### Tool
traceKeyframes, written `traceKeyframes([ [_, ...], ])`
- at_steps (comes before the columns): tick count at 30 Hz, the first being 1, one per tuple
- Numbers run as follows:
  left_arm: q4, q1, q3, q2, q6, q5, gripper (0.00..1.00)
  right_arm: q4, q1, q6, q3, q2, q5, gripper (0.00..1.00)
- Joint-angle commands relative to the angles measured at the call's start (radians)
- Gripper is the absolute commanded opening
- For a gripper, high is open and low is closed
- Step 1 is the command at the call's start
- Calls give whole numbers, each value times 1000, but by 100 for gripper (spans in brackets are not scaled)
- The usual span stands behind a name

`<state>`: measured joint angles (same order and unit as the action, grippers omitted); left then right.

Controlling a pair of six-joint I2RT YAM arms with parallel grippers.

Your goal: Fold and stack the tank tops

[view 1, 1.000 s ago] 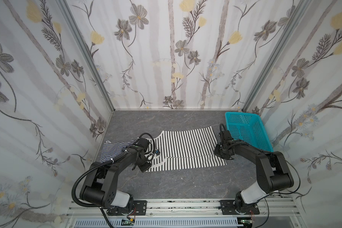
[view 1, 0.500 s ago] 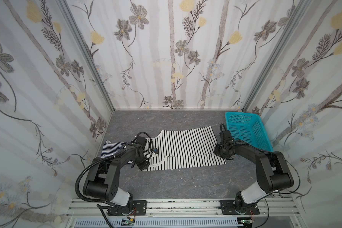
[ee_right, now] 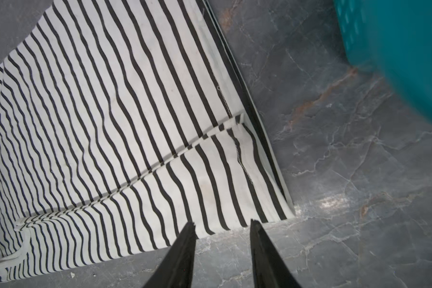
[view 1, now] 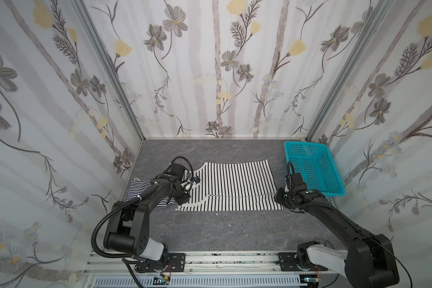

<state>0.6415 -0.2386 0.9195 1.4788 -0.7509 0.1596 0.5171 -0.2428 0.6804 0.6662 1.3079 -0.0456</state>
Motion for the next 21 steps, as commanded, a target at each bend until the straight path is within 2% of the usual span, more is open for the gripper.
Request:
traceKeyframes([
  [1,-7,-14,49,-7,68,60,45,-22,1,8,-7,-17,-22,39],
  [6,-54,-32,198,103,180,89,46,-56,0,-16,76,47,-54,39],
  [9,-64,-39,346,242,256,85,46,-51,0,-43,212,147,-54,46],
  [16,-61,-47,743,600,416,4,46,-19,39,-109,576,517,-30,49],
  [21,-59,-41,904,745,452,2,50,43,78,-139,870,758,-29,49],
])
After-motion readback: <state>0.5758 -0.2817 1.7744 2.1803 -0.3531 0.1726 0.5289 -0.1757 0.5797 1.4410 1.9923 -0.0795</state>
